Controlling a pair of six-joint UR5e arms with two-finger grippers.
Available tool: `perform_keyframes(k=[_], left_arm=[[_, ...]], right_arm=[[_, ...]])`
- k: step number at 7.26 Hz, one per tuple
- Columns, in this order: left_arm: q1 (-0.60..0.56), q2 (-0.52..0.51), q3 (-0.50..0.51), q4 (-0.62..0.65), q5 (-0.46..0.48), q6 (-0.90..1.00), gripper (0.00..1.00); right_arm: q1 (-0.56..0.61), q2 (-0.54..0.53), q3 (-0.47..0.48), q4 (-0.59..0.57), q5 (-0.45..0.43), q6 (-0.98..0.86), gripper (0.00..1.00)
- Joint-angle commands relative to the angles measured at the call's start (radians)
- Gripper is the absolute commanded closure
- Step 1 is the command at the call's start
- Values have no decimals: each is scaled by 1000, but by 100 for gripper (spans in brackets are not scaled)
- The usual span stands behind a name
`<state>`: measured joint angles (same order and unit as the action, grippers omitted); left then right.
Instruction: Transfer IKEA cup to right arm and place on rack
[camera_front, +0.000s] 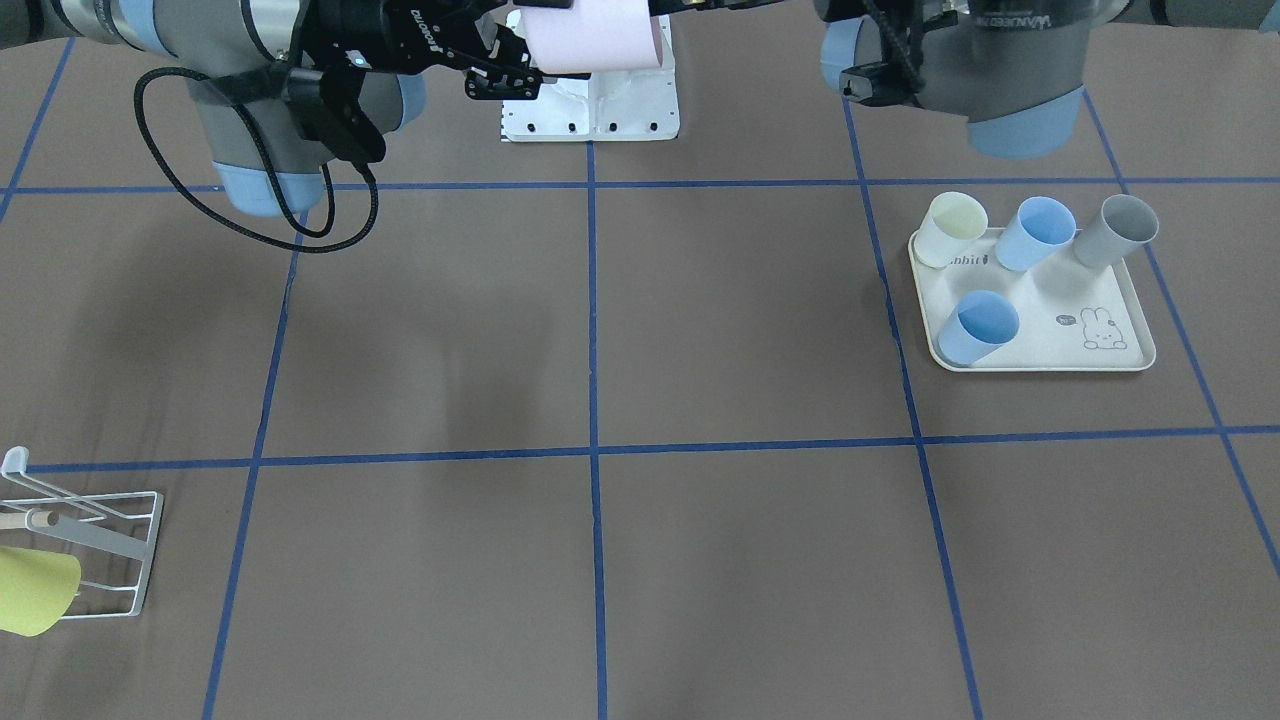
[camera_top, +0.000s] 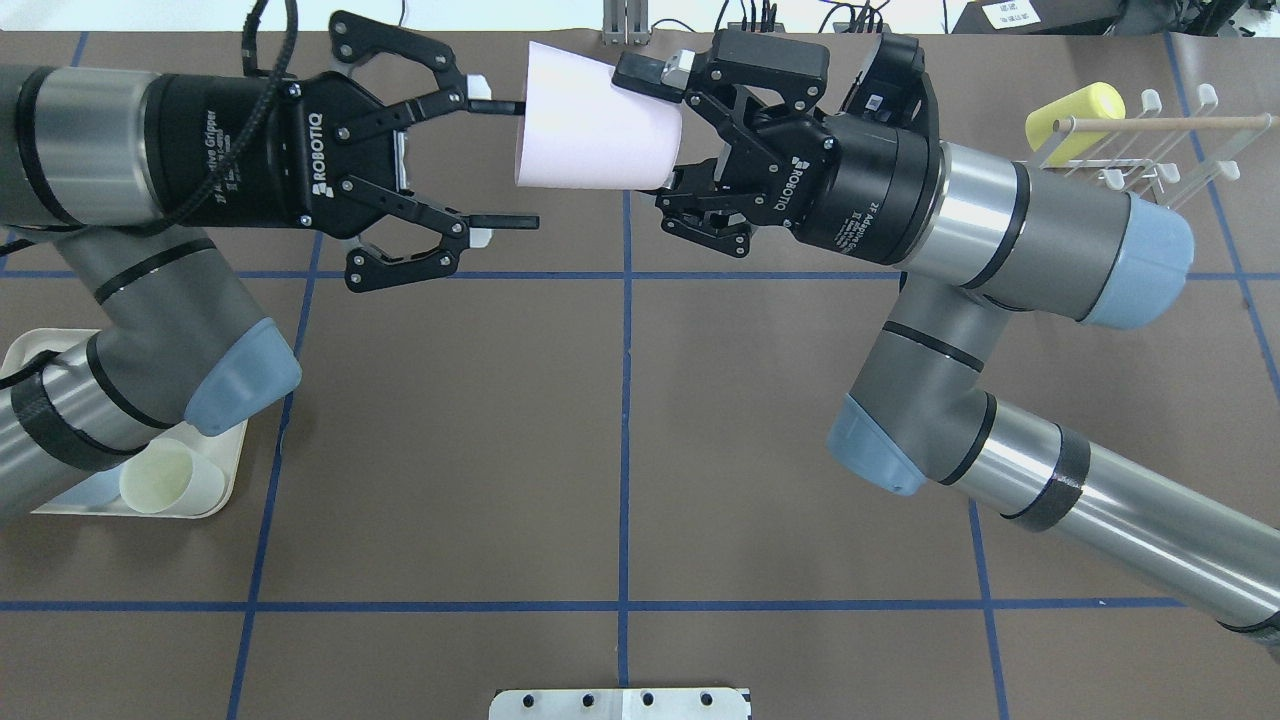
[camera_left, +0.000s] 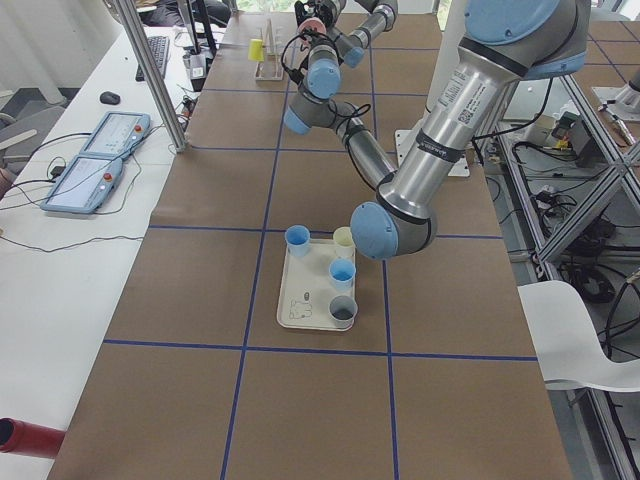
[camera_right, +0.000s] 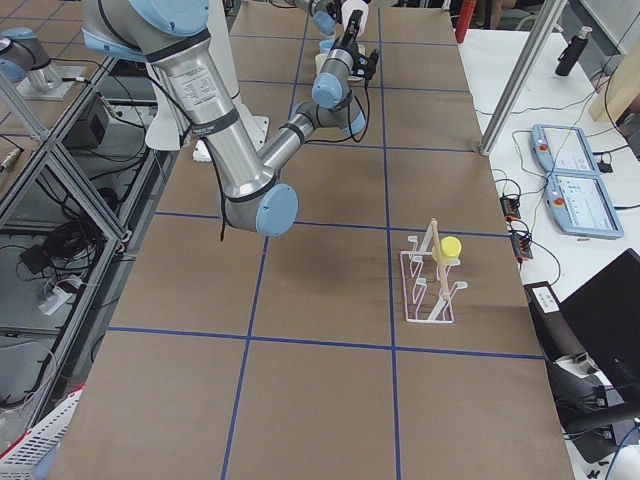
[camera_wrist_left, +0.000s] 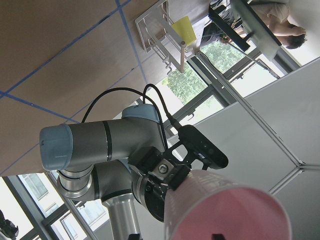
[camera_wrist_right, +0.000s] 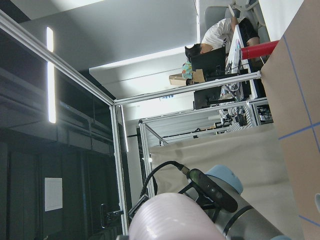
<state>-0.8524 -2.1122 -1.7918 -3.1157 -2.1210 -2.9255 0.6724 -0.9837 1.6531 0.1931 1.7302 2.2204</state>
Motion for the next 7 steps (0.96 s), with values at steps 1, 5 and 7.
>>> perform_keyframes(k=[1,5,7], left_arm=[[-79,133,5,6,-92,265,0],[-238,192,15,513,-345,965,0],[-278,218,12,691,-344,1210,0]], right_arm=[[86,-10,-94,-11,-28,-80,85],[335,-125,-182,-376,325,-579,83],[500,-136,-177,-691,437,-889,83]])
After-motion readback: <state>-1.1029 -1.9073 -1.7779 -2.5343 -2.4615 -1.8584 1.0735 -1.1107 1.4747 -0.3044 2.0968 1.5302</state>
